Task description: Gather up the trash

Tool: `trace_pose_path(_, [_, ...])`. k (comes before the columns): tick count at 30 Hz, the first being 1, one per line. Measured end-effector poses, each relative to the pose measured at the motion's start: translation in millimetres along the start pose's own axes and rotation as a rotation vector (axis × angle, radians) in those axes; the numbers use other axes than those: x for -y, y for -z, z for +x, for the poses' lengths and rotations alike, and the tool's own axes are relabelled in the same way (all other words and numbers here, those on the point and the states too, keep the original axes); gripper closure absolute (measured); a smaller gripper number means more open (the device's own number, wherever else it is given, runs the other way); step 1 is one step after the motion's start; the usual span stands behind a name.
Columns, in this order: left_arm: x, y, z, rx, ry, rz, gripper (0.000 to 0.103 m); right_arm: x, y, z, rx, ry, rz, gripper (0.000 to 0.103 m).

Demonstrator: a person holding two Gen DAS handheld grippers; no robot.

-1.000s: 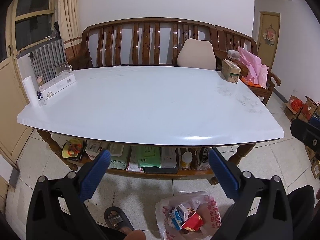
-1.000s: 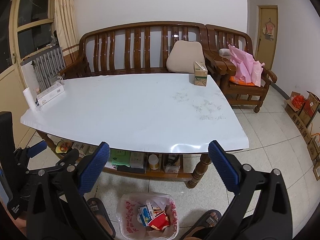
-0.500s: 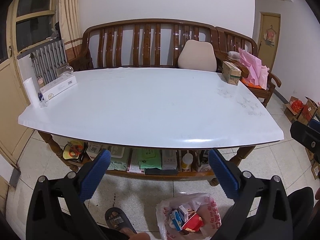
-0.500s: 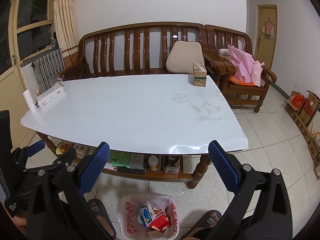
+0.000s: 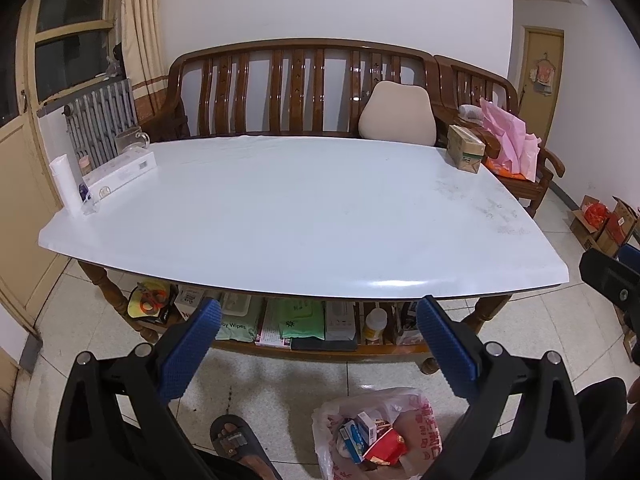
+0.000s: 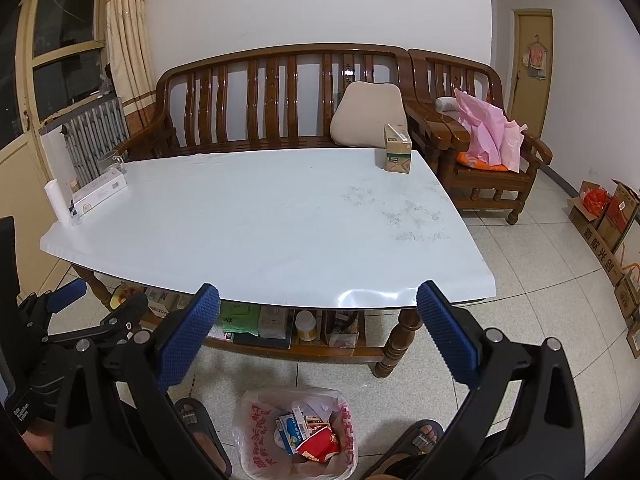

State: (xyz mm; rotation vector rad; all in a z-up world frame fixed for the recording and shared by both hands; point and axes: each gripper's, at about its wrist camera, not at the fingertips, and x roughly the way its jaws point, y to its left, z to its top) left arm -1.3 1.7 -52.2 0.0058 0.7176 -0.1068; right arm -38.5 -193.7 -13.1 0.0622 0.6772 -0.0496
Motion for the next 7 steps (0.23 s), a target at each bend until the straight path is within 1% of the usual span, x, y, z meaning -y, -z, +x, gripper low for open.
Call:
trace_pose_path(2, [-1.7, -0.1, 1.1, -0.008, 0.015, -0.011, 0.008, -0.1, 0.0, -0.1, 0.003, 0.002, 0.001, 0.007])
trace_pose_path(7, [-2.5, 1.5, 2.4, -0.009, 0.003, -0.008, 0.008, 0.3, -0.5, 0.1, 0.001, 0.001, -0.001, 0.007])
